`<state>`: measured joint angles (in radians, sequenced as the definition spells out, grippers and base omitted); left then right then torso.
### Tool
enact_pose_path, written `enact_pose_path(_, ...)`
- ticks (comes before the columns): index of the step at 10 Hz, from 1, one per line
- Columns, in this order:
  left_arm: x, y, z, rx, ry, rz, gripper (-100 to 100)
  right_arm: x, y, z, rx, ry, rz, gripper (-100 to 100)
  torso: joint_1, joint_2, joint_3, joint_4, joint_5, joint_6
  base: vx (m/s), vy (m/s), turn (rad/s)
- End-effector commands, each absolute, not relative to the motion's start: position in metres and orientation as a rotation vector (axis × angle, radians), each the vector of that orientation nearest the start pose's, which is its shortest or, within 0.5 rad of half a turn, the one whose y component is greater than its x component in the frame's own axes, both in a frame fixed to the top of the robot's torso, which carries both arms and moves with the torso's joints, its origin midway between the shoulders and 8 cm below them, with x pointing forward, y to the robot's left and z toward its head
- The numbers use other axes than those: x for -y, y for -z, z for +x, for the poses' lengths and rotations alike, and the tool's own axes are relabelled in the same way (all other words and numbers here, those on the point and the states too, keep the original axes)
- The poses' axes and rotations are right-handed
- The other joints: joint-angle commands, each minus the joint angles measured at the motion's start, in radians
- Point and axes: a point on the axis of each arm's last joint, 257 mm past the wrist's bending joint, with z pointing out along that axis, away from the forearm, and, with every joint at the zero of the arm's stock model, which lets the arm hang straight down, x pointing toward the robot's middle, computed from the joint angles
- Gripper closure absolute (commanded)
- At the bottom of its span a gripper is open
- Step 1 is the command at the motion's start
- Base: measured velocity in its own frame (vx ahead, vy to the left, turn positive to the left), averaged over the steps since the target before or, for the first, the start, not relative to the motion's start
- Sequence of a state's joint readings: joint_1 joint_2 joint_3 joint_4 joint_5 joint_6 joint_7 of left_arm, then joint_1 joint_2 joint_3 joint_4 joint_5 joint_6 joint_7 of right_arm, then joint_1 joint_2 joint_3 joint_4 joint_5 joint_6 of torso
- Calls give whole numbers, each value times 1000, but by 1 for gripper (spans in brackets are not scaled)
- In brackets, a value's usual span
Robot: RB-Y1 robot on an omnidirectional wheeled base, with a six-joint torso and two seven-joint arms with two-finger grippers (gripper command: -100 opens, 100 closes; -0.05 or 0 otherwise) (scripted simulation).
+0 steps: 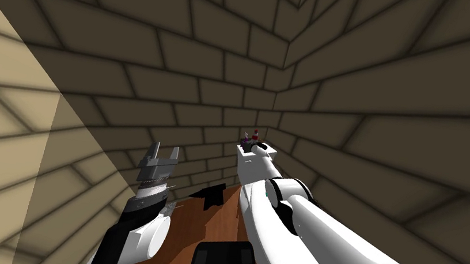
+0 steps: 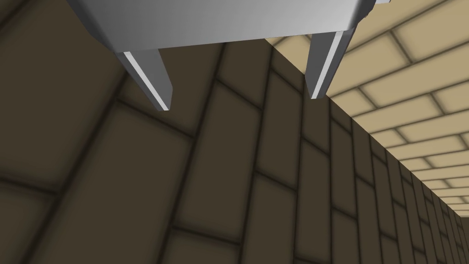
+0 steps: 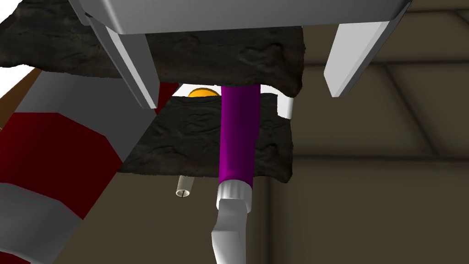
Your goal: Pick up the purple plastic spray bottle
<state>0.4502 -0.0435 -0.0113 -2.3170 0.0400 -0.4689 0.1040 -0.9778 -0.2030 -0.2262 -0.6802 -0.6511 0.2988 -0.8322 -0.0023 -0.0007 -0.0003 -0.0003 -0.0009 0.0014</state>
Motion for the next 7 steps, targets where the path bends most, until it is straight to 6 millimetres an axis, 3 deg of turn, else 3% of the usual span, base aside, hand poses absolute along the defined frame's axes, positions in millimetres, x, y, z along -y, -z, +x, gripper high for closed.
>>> enact_pose_path(1,-279,-51,343,-484,1466,-708,0,189,111,754,360,1972,-2382,-100,0,0,0,0,0,0,3,-34,35)
enact_pose_path(3,-279,-51,343,-484,1466,-708,0,179,110,758,321,1904,-2383,-100,-1,0,0,0,0,0,1,-68,72)
enact_pose_path(7,-279,-51,343,-484,1466,-708,0,171,105,761,268,1828,-2382,-100,1,1,1,0,0,0,-19,-19,63)
